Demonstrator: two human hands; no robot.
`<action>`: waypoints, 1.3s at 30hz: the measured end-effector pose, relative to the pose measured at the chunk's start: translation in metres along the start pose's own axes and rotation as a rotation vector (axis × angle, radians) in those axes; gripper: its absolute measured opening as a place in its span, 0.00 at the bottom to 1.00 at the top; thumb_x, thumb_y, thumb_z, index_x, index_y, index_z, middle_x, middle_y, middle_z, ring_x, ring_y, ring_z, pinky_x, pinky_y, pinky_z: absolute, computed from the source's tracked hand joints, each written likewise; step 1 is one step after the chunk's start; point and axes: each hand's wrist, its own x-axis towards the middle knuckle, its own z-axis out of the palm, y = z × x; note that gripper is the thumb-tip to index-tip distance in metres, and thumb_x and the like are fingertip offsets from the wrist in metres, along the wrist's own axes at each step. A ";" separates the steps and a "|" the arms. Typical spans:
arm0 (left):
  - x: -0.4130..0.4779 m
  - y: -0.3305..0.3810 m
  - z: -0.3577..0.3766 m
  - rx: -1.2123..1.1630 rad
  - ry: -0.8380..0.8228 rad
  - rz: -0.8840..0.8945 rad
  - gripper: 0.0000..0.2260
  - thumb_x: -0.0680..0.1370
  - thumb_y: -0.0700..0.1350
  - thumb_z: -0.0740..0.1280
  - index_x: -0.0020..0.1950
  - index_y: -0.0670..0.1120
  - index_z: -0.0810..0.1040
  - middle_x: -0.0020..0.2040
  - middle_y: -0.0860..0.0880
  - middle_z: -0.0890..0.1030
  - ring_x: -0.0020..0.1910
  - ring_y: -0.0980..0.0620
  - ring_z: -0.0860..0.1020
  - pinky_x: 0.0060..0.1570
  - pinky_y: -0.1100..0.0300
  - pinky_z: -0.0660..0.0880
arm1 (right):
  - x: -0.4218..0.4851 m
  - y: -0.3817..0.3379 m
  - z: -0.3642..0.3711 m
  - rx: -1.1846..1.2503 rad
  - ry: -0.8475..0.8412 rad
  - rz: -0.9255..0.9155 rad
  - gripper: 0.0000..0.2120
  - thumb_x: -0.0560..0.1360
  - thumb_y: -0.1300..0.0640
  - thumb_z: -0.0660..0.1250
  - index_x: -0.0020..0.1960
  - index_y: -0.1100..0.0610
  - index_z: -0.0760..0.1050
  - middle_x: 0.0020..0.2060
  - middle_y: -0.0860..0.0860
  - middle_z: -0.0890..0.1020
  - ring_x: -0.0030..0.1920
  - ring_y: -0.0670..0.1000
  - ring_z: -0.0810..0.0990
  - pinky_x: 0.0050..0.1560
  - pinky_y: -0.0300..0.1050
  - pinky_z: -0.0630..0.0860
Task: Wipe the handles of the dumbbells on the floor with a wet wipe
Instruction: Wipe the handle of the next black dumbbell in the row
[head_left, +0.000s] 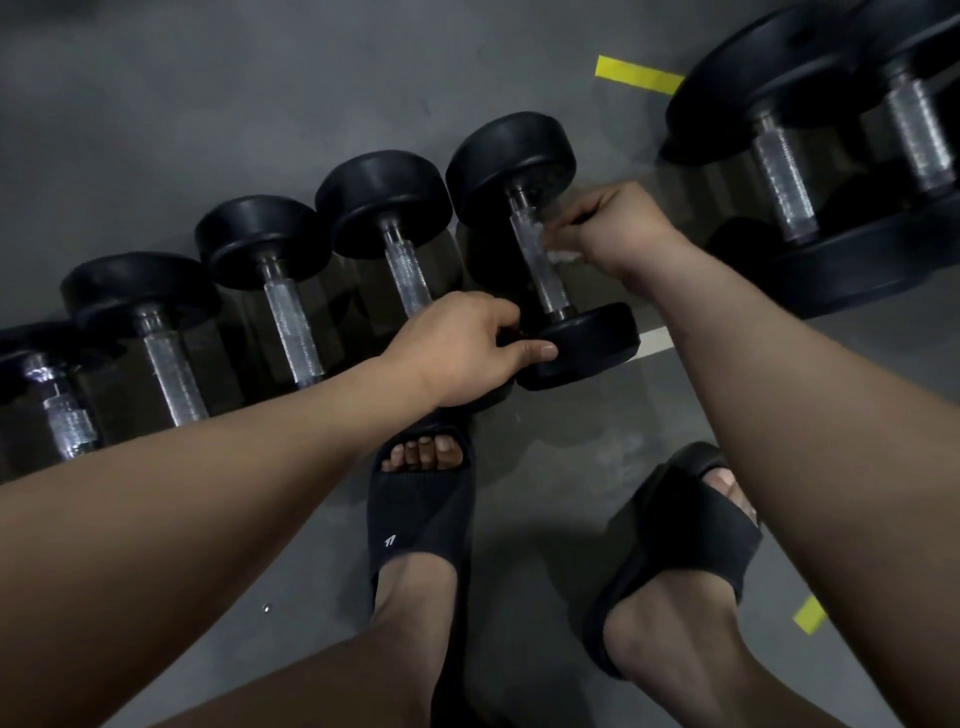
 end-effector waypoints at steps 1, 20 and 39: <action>0.000 0.000 0.001 0.005 0.000 -0.004 0.23 0.74 0.71 0.64 0.35 0.53 0.71 0.37 0.55 0.75 0.38 0.54 0.75 0.37 0.54 0.75 | 0.003 -0.003 0.003 0.028 0.037 0.024 0.09 0.70 0.64 0.77 0.36 0.52 0.83 0.31 0.45 0.84 0.32 0.43 0.80 0.38 0.38 0.78; -0.001 0.003 -0.002 -0.019 -0.009 0.001 0.22 0.74 0.70 0.65 0.36 0.53 0.74 0.37 0.54 0.77 0.38 0.55 0.76 0.39 0.52 0.78 | -0.030 0.007 -0.009 -0.174 -0.082 0.112 0.05 0.69 0.56 0.81 0.39 0.55 0.85 0.35 0.52 0.86 0.41 0.52 0.86 0.48 0.47 0.84; 0.016 0.029 -0.014 -0.541 0.157 -0.022 0.12 0.74 0.49 0.77 0.54 0.56 0.78 0.48 0.55 0.82 0.50 0.59 0.81 0.56 0.59 0.79 | -0.096 0.016 0.000 0.281 0.229 -0.062 0.06 0.73 0.60 0.76 0.48 0.61 0.83 0.35 0.48 0.83 0.35 0.42 0.79 0.39 0.34 0.76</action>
